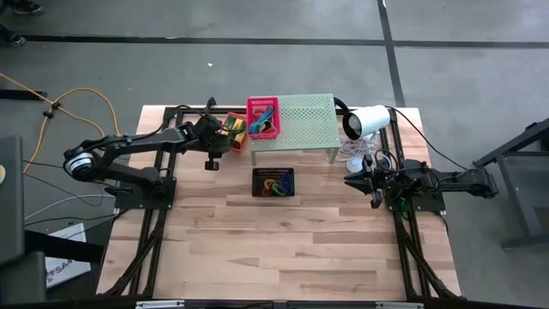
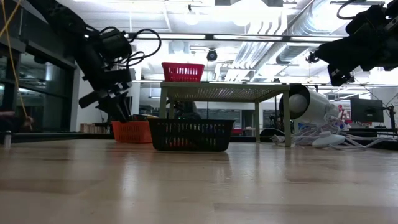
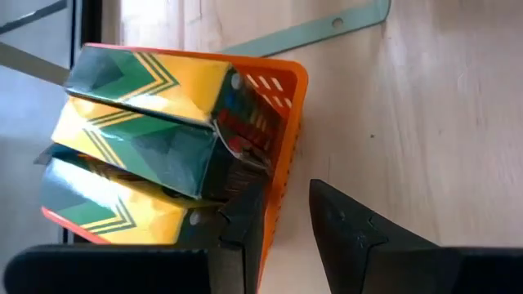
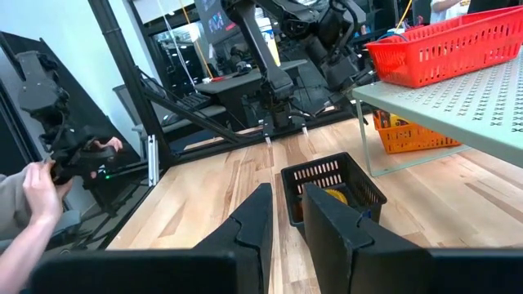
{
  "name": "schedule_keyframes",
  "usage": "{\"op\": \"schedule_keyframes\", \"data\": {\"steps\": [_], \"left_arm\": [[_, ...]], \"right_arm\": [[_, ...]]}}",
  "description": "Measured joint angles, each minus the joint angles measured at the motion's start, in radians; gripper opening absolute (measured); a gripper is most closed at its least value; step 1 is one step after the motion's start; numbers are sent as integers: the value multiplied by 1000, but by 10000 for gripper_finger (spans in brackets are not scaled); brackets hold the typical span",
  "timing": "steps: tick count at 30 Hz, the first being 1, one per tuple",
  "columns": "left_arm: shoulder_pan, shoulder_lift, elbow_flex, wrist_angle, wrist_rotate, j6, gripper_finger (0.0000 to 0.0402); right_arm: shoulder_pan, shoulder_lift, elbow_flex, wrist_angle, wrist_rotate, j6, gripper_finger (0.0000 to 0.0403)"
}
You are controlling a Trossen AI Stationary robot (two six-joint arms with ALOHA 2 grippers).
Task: Pick & Place Office Desk Supplies
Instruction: Put the orange bin with the crayon boxes on the shelf
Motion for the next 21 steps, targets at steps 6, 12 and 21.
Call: {"op": "schedule_keyframes", "data": {"steps": [6, 12, 21], "left_arm": [[26, 64, 0, 36, -1, -4, 93], [31, 103, 0, 60, 12, -2, 93], [32, 141, 1, 71, 41, -29, 93]], "right_arm": [[0, 0, 0, 0, 0, 0, 58], [0, 0, 0, 0, 0, 0, 58], [0, 0, 0, 0, 0, 0, 58]]}}
